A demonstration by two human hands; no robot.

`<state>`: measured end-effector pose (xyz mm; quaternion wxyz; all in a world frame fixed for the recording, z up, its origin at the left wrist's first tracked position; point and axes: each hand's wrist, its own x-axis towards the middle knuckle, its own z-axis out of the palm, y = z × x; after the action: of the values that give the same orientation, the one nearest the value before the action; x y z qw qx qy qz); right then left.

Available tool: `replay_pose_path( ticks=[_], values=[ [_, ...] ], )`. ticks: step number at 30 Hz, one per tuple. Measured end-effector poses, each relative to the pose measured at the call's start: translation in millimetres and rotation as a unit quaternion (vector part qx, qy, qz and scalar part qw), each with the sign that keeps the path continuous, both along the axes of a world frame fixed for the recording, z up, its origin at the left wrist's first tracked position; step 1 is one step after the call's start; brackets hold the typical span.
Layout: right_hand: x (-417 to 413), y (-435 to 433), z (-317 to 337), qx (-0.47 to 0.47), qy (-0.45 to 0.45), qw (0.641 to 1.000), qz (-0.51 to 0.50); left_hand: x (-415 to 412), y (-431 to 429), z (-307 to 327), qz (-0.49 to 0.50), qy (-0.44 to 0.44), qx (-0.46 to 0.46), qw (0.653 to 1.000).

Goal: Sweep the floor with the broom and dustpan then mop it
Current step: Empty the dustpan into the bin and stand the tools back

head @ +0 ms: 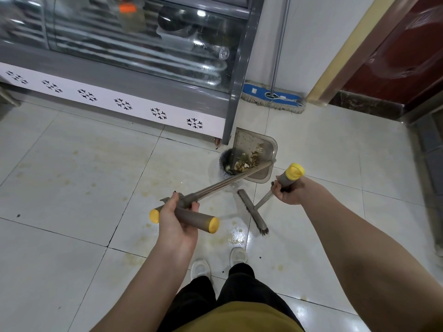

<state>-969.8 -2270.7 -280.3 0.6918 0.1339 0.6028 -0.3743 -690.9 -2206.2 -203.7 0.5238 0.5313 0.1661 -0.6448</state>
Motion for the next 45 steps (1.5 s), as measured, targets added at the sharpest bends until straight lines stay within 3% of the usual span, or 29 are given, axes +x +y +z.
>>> replay_pose_path(
  ticks=[21, 37, 45],
  values=[
    [18, -4, 0, 0.011, 0.009, 1.000, 0.023, 30, -17, -4, 0.042, 0.019, 0.044, 0.998],
    [29, -7, -5, 0.025, 0.005, 0.999, 0.047, 40, -6, 2, 0.126, 0.092, 0.064, 0.986],
    [36, -4, -13, 0.039, 0.013, 0.995, 0.087, 56, 3, -8, 0.148, 0.066, 0.067, 0.984]
  ],
)
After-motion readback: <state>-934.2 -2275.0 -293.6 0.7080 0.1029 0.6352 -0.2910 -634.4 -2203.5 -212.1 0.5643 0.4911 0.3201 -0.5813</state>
